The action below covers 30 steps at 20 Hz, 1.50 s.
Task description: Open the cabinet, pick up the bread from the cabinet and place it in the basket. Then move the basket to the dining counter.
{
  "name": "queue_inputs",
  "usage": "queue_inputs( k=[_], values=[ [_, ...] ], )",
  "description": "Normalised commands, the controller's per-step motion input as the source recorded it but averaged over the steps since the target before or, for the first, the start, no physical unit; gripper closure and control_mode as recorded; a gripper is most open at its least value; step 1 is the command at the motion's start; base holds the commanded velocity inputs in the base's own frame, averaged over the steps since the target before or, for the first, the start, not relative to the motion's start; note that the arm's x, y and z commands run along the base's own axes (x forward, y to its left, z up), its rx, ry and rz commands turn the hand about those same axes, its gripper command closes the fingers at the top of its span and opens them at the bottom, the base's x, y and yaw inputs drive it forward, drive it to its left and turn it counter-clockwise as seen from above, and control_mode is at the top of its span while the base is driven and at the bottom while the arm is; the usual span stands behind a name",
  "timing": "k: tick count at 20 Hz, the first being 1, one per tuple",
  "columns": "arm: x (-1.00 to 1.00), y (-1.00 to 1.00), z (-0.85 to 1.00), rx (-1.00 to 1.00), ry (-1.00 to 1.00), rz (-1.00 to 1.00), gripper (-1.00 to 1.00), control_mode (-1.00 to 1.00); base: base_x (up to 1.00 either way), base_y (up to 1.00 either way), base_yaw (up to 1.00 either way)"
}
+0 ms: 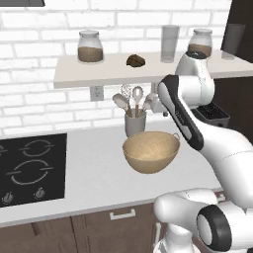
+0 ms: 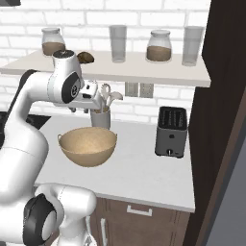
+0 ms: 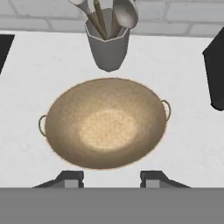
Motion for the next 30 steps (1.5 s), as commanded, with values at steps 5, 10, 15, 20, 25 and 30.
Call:
queue_inputs(
  k=[5, 10, 15, 20, 25, 30],
  values=[
    [-0.10, 0.00, 0.08, 0.00, -0.10, 0.00, -1.00, -1.00, 0.00, 0.00, 0.00],
    [-0.62, 0.01, 0.74, 0.00, -0.26, 0.02, -1.00, -1.00, 0.00, 0.00, 0.00],
    [-0.33, 0.00, 0.88, 0.00, -0.25, 0.06, -1.00, -1.00, 0.00, 0.00, 0.00],
    [0.04, 0.00, 0.64, 0.03, -0.28, 0.14, -1.00, -1.00, 0.00, 0.00, 0.00],
    [0.46, 0.00, 0.41, 0.09, -0.20, 0.24, -1.00, -1.00, 0.00, 0.00, 0.00],
    [0.77, 0.00, 0.19, 0.01, -0.01, 0.08, -1.00, -1.00, 0.00, 0.00, 0.00]
  ],
)
